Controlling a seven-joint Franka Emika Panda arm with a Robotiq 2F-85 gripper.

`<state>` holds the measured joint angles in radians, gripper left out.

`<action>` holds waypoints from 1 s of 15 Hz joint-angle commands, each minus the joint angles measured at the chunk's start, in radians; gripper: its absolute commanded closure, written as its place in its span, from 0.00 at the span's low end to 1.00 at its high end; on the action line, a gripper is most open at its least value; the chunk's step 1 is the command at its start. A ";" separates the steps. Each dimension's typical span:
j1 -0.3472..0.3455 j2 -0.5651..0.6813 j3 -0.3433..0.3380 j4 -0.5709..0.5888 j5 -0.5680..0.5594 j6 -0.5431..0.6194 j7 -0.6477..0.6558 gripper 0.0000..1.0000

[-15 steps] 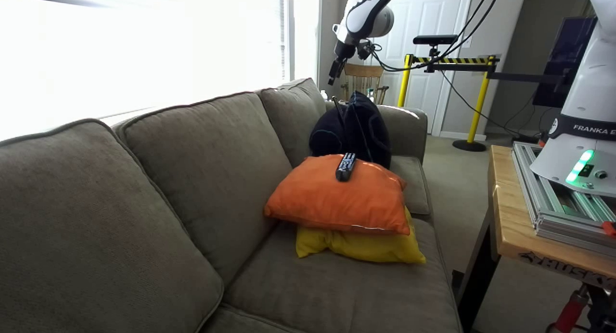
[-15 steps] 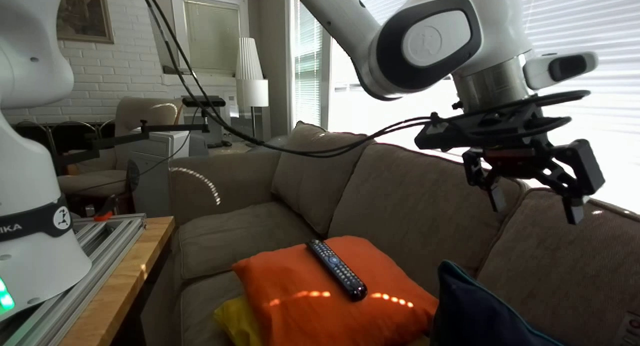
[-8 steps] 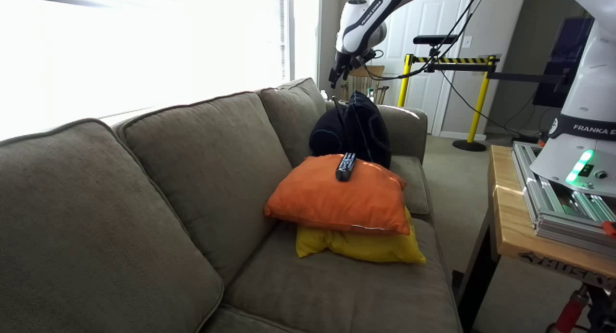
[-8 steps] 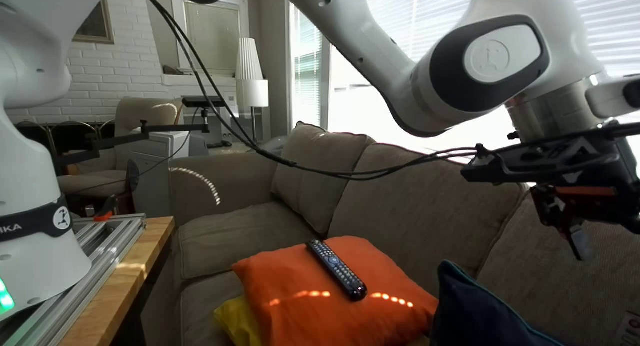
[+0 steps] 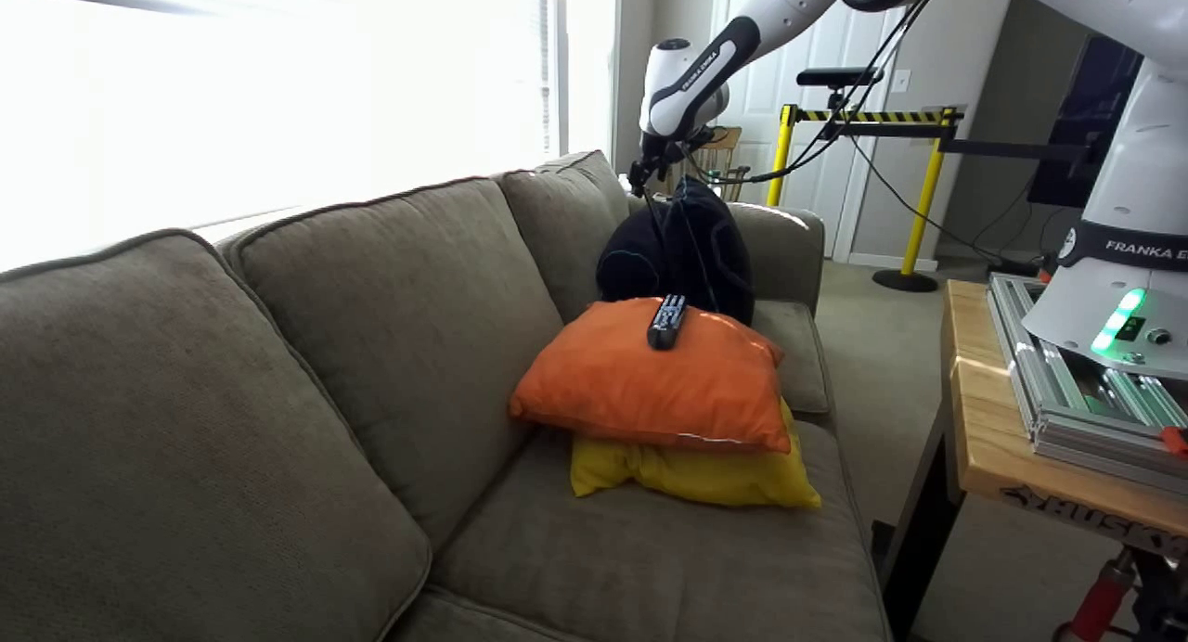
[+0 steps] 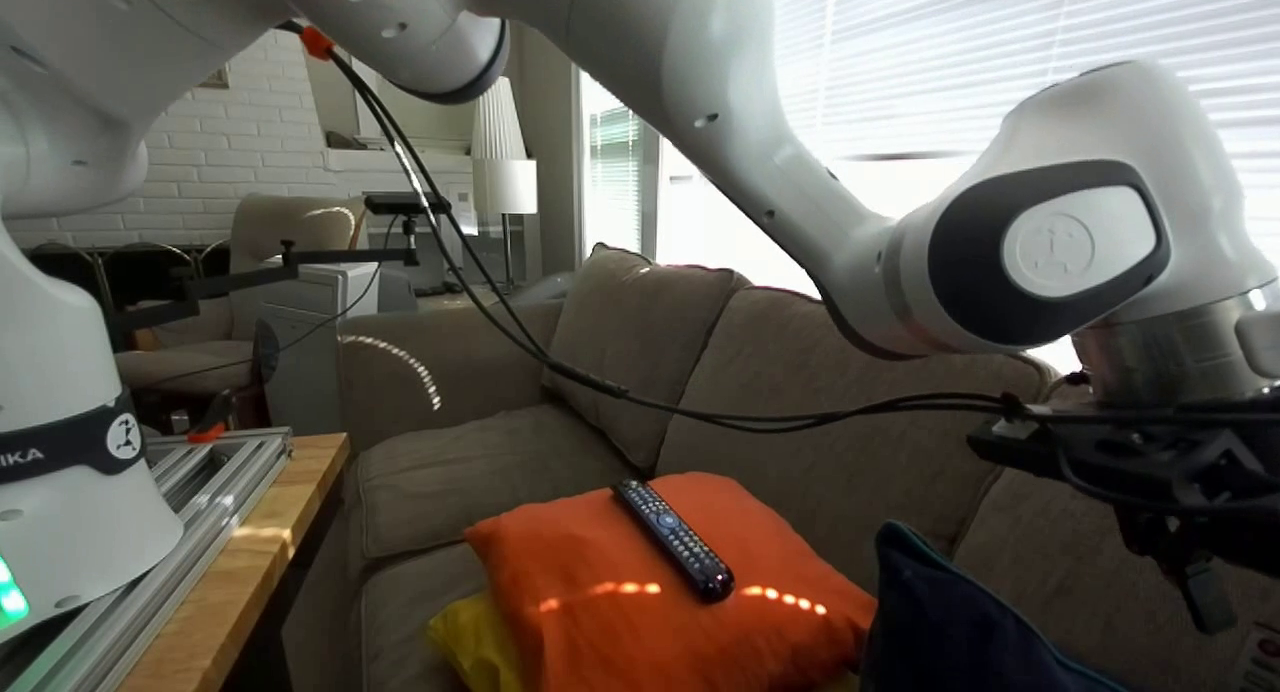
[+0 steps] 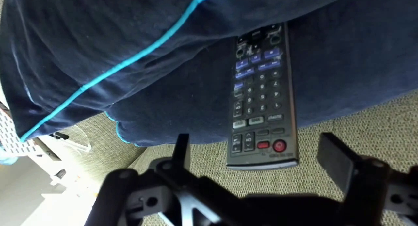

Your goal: Remove the remotes from the bag

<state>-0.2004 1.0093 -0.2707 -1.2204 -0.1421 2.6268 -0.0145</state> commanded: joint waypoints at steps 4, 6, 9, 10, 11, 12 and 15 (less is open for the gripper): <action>-0.065 0.130 0.054 0.222 0.010 -0.075 -0.035 0.00; -0.064 0.144 0.052 0.253 0.006 -0.106 -0.027 0.00; -0.058 0.161 0.041 0.291 -0.003 -0.159 -0.018 0.00; -0.059 0.166 0.043 0.305 -0.003 -0.177 -0.021 0.00; -0.058 0.171 0.042 0.315 -0.006 -0.192 -0.021 0.00; -0.059 0.177 0.042 0.326 -0.006 -0.205 -0.022 0.00; -0.060 0.196 0.043 0.358 -0.008 -0.241 -0.023 0.02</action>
<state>-0.2474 1.1529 -0.2331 -0.9532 -0.1417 2.4366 -0.0231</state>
